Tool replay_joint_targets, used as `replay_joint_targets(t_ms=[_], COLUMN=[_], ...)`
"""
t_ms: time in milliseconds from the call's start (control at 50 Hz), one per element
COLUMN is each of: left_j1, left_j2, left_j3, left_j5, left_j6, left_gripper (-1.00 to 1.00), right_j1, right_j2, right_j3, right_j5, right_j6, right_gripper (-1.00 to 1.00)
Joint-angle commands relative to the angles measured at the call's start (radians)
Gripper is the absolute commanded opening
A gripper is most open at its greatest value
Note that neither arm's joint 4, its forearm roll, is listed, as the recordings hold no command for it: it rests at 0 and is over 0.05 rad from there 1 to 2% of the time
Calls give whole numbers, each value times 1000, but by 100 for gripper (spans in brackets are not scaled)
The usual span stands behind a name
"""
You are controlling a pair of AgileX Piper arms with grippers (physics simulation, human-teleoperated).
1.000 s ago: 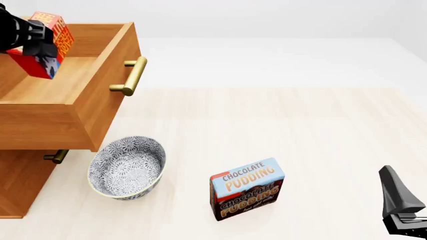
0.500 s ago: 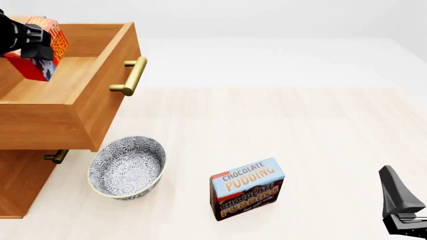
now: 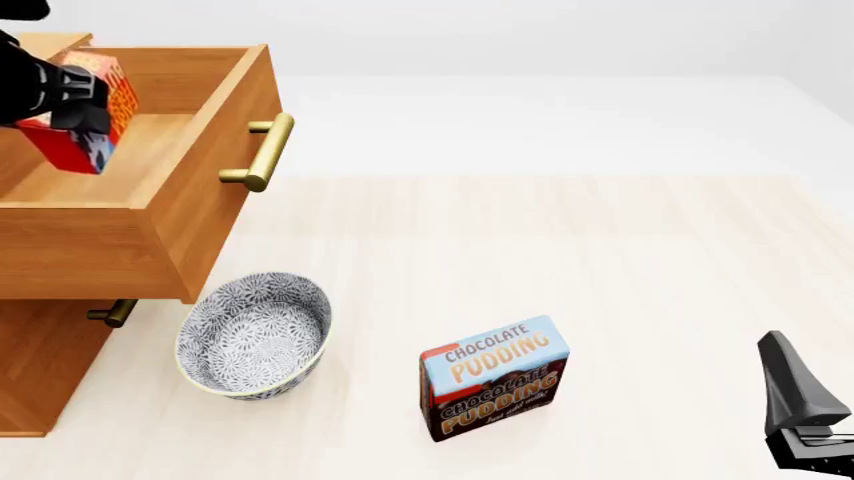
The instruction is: Put the butter at the back in the top drawer of the cabinet and close it.
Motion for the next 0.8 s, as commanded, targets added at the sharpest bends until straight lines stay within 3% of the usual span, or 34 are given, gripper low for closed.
replay_joint_targets(t_ms=[20, 800], left_j1=[6, -1], left_j2=[10, 115], left_j3=[0, -14], left_j5=[-23, -71], left_j6=[17, -3], left_gripper=[-100, -100], right_j1=[0, 0], right_j2=[0, 0], right_j3=[0, 0], right_j5=[0, 0], right_j6=[0, 0], right_gripper=[100, 100])
